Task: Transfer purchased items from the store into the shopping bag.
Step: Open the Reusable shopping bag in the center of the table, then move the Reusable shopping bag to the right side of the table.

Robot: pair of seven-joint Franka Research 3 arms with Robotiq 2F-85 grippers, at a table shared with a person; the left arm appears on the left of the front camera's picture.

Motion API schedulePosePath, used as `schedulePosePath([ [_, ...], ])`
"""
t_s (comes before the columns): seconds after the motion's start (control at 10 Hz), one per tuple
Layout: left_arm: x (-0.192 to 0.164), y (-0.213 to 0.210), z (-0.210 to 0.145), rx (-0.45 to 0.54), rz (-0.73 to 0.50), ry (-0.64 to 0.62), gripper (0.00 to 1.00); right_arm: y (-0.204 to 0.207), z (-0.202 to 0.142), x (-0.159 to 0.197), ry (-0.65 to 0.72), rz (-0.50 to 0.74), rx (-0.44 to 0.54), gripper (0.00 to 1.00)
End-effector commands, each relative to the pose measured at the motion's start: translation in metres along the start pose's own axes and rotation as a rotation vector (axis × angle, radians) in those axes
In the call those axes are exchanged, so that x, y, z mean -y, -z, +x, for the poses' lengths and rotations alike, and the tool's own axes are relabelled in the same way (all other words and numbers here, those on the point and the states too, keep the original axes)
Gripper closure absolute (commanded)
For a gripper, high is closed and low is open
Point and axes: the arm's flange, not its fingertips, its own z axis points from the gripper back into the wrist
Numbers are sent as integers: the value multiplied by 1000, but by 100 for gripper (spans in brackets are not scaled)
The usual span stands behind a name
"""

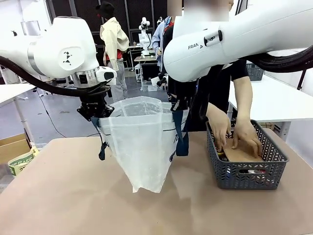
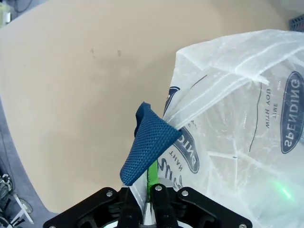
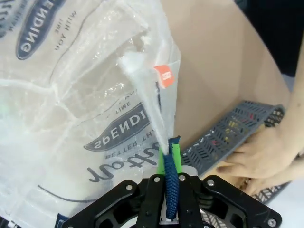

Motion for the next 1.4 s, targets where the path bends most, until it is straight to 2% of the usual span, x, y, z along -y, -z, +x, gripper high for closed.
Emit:
schedulePosePath([
  [0.0,-3,-5,-4,-10,15,-3,100,-3,-3,7,20,0,-11,100],
  [1.3,-3,-5,-4,-10,15,-3,100,-3,-3,7,20,0,-11,100],
])
